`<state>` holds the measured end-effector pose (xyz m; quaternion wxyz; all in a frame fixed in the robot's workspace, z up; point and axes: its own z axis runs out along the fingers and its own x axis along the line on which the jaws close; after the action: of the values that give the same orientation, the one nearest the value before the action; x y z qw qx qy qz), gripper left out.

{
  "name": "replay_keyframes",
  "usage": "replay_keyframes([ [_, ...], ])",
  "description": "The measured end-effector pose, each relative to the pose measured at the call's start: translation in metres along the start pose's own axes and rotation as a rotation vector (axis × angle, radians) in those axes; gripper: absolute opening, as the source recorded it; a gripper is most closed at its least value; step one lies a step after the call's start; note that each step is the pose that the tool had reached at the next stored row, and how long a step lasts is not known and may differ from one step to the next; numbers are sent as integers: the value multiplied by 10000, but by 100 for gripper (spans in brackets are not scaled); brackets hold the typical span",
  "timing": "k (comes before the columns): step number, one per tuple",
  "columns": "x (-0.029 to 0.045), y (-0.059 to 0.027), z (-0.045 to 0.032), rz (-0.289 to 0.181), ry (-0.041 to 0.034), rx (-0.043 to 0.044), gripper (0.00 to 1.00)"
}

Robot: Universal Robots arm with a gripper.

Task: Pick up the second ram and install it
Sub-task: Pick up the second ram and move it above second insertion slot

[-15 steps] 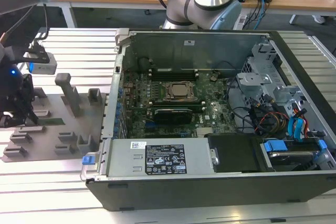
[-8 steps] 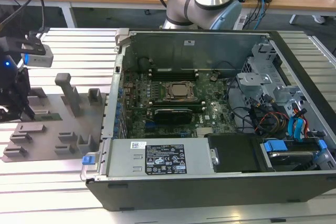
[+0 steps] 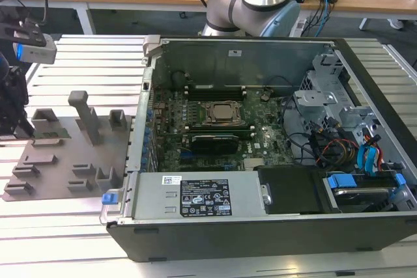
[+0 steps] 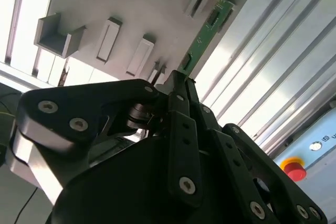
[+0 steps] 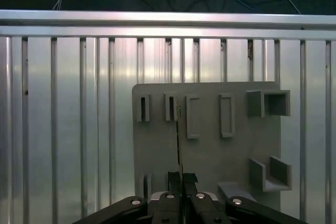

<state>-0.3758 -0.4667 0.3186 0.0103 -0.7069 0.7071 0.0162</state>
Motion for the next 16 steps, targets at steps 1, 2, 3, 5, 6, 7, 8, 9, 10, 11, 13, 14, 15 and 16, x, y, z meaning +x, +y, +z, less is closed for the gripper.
replay_keyframes([
  [1,-2,0,-48,0,0,1,13],
  [2,-3,1,-91,0,-1,1,13],
  [3,-5,1,-129,0,-1,1,13],
  [5,-7,1,-189,0,-1,0,13],
  [6,-9,2,-227,0,0,1,13],
  [7,-11,2,-284,0,0,1,13],
  [8,-14,3,-357,0,-1,1,13],
  [9,-16,3,-416,0,-1,0,13],
  [10,-18,4,-470,0,-1,1,13],
  [11,-19,4,-502,0,-1,1,13],
  [13,-22,4,-581,0,0,0,13],
  [14,-25,5,-648,0,-1,1,13],
  [15,-27,5,-704,0,0,0,13],
  [16,-30,6,-780,-1,-1,1,13],
])
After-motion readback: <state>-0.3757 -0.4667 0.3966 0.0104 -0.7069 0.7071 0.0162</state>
